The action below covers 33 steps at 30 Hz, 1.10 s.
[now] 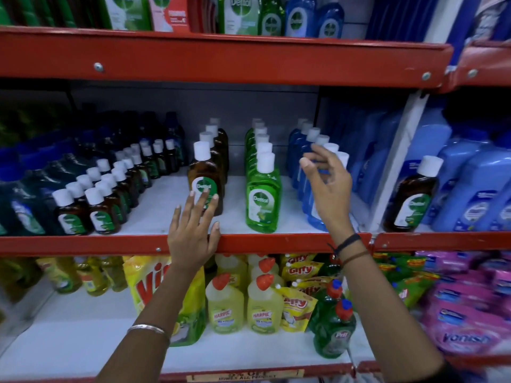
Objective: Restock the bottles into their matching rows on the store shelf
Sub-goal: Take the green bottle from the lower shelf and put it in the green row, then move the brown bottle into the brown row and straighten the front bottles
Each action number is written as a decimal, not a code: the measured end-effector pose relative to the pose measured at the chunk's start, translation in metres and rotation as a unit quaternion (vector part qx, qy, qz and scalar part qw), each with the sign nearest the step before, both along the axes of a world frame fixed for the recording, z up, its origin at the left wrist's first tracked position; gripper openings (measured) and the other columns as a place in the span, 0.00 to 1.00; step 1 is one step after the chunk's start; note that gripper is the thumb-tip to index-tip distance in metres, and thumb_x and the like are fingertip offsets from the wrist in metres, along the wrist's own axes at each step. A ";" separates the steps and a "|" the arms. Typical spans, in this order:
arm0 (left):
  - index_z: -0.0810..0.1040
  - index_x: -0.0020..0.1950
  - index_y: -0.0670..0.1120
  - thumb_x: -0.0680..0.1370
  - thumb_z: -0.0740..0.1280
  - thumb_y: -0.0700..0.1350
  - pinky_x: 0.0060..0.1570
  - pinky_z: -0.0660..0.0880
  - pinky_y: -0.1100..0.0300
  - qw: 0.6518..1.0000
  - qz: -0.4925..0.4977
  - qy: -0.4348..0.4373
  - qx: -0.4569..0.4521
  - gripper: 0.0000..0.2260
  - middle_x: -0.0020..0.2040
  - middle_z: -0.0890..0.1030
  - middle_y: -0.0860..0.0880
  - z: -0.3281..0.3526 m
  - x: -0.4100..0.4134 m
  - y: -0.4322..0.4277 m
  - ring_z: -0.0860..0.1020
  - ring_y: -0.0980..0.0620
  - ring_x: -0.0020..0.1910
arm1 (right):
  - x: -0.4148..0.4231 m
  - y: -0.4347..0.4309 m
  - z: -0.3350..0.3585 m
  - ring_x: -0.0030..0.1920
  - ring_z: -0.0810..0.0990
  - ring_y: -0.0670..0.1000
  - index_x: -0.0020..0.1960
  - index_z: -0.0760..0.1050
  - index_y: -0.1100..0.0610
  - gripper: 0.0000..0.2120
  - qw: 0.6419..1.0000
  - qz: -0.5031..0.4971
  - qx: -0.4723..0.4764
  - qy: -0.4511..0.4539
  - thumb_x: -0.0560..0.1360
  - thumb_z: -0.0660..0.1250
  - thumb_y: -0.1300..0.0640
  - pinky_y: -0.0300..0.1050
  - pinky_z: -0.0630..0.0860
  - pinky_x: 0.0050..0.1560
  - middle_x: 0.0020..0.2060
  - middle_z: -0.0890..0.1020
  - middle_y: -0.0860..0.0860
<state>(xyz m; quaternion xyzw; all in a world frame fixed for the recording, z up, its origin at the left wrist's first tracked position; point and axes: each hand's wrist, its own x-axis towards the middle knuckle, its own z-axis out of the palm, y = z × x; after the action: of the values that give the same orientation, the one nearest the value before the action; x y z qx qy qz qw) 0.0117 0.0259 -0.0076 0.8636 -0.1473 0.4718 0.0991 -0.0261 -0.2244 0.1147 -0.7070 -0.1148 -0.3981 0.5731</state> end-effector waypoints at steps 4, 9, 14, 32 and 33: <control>0.68 0.74 0.47 0.81 0.53 0.51 0.67 0.66 0.41 1.000 -0.005 -0.010 -0.008 0.22 0.72 0.72 0.43 -0.002 0.002 0.000 0.67 0.42 0.72 | -0.021 -0.054 0.003 0.48 0.79 0.45 0.58 0.76 0.59 0.11 0.980 -0.146 0.010 -0.131 0.78 0.65 0.57 0.39 0.76 0.51 0.48 0.81 0.54; 0.69 0.73 0.45 0.81 0.53 0.50 0.66 0.67 0.40 1.000 -0.004 -0.011 -0.009 0.22 0.72 0.72 0.42 -0.003 0.002 0.000 0.68 0.41 0.72 | -0.012 -0.140 -0.011 0.55 0.74 0.55 0.58 0.76 0.62 0.12 0.918 -0.359 -0.045 -0.160 0.79 0.62 0.57 0.61 0.72 0.58 0.52 0.81 0.61; 0.70 0.72 0.44 0.81 0.53 0.50 0.66 0.67 0.40 1.000 0.001 -0.009 -0.014 0.22 0.71 0.72 0.41 -0.004 0.002 0.000 0.68 0.40 0.72 | -0.007 -0.181 -0.017 0.64 0.73 0.54 0.69 0.66 0.58 0.24 0.967 -0.253 -0.006 0.017 0.77 0.63 0.49 0.55 0.70 0.66 0.65 0.74 0.58; 0.67 0.74 0.44 0.81 0.53 0.51 0.69 0.62 0.39 1.000 0.004 0.019 -0.002 0.23 0.74 0.69 0.41 -0.002 -0.001 0.007 0.64 0.40 0.74 | -0.053 -0.145 0.025 0.44 0.77 0.46 0.52 0.74 0.53 0.20 0.936 -0.351 0.005 -0.001 0.65 0.75 0.47 0.49 0.75 0.44 0.51 0.82 0.50; 0.67 0.74 0.44 0.81 0.53 0.51 0.69 0.62 0.39 1.000 0.007 0.024 -0.002 0.23 0.74 0.68 0.41 -0.002 -0.002 0.010 0.63 0.40 0.75 | -0.058 -0.137 0.030 0.43 0.78 0.46 0.51 0.75 0.52 0.20 0.935 -0.355 0.004 -0.001 0.64 0.75 0.45 0.50 0.75 0.43 0.49 0.82 0.48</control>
<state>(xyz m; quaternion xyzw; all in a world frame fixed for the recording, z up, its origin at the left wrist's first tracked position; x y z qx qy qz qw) 0.0101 0.0363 -0.0099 0.8753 -0.1382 0.4521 0.1012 -0.0838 -0.3615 0.1448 -0.6987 0.1444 -0.5771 0.3975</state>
